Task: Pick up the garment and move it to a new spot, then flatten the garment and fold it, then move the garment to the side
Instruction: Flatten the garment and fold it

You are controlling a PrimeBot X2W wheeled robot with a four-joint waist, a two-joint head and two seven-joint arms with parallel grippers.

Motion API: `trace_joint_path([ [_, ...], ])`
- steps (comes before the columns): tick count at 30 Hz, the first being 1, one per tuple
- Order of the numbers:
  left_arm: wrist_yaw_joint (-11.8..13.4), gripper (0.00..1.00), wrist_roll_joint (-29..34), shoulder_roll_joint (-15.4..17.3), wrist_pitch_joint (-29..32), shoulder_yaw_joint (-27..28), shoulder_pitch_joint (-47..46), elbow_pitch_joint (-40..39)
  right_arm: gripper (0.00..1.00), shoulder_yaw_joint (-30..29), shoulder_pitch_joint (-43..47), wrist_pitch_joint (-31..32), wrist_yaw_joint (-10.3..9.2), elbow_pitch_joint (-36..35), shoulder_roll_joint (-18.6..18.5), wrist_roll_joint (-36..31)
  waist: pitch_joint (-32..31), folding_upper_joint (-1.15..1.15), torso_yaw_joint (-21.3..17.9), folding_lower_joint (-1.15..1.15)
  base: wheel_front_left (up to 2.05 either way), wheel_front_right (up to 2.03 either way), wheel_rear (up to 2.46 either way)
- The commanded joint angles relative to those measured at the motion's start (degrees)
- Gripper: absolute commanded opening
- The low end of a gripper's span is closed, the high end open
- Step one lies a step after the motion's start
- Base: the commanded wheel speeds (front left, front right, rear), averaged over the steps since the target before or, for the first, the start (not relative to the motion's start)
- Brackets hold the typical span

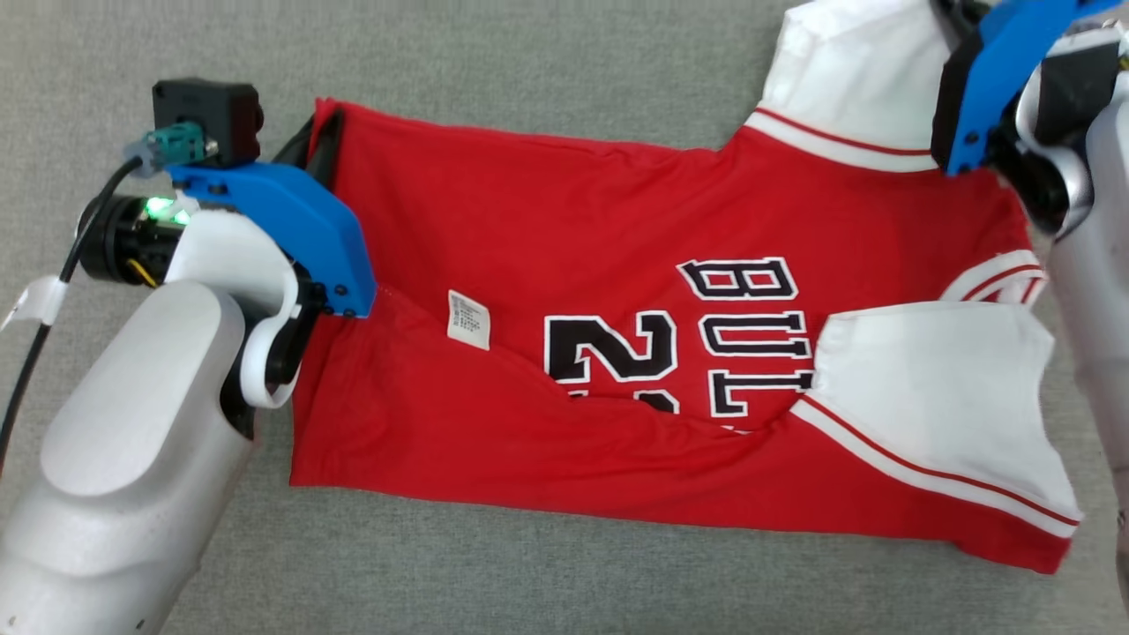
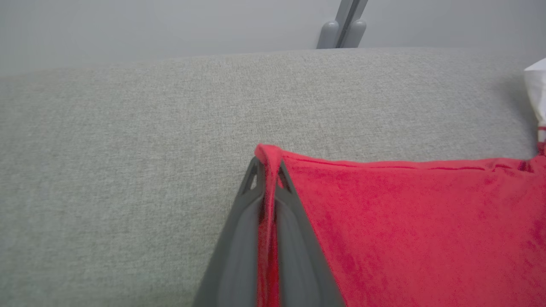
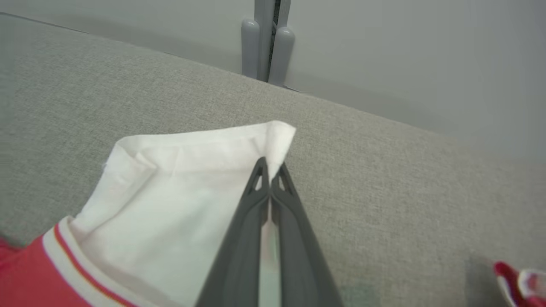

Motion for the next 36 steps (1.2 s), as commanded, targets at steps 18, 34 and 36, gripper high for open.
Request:
trace_joint_path([
  [18, 2.22, 0.0, -4.5, 4.28, -1.24, 1.7, 13.65, -4.49, 0.0, 7.74, 23.57, -2.39, 0.01, -19.39, -8.07, 13.11, -12.96, -0.01, -5.66, 0.0, 0.0, 0.0, 0.0],
  [34, 4.85, 0.0, -8.62, 4.49, -6.26, 5.42, 23.41, -5.96, 0.0, 2.45, 40.52, -1.17, 0.01, -33.15, -7.36, 11.69, -14.38, -0.01, -6.55, 0.0, 0.0, 0.0, 0.0],
  [36, 4.86, 0.0, -8.97, 4.35, -6.72, 5.4, 24.58, -5.9, 0.0, 1.65, 42.25, -1.27, 0.01, -34.08, -6.62, 11.48, -14.42, -0.01, -6.45, 0.0, 0.0, 0.0, 0.0],
])
